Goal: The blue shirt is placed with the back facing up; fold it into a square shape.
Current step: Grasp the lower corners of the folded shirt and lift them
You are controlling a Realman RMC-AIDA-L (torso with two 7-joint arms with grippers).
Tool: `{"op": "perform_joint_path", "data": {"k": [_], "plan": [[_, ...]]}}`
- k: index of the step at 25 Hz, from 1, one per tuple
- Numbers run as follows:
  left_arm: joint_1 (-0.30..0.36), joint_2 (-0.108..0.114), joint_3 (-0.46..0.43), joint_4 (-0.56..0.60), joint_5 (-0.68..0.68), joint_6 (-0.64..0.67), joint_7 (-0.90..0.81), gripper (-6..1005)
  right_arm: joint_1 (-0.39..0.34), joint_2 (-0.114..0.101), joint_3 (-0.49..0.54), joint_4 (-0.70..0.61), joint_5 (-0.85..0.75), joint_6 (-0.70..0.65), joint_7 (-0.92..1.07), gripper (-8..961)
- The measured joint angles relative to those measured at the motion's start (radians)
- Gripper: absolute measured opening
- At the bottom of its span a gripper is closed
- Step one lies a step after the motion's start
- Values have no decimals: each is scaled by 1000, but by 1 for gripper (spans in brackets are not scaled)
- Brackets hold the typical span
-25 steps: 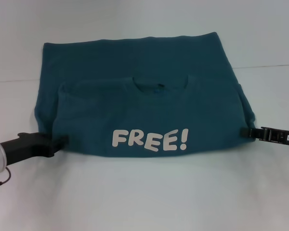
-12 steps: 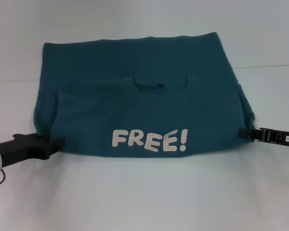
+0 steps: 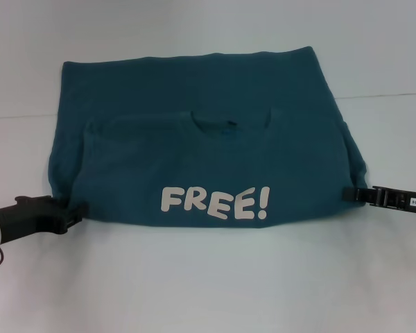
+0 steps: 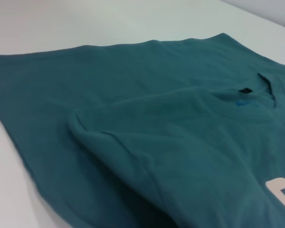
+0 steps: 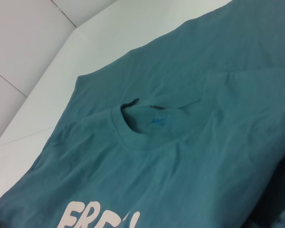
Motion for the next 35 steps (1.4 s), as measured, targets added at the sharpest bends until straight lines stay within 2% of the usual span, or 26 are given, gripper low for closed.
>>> {"op": "perform_joint_path", "data": {"k": [7,10,15,20,24,35], "plan": [[-5,-9,5,2,7,-41,1,382,-5,0,3,0,0,-2,0,57],[-5,-9,5,3,7,-38,-1,162,-5,0,3,0,0,-2,0,57],[-6,-9,5,3,7,-35,-1,0,-5,0,3,0,0,-2,0,57],[2,-7,4,17,7,-9,-5,-1,-7,0,7,0,0,0,-1,57],[36,-3,-12,59,7,91,-12,-1,-12,-3,17,-2,0,-4,-2,56],[101,4,-48,125,6,255,-38,0,-66,-13,57,-10,0,-34,-54,56]]}}
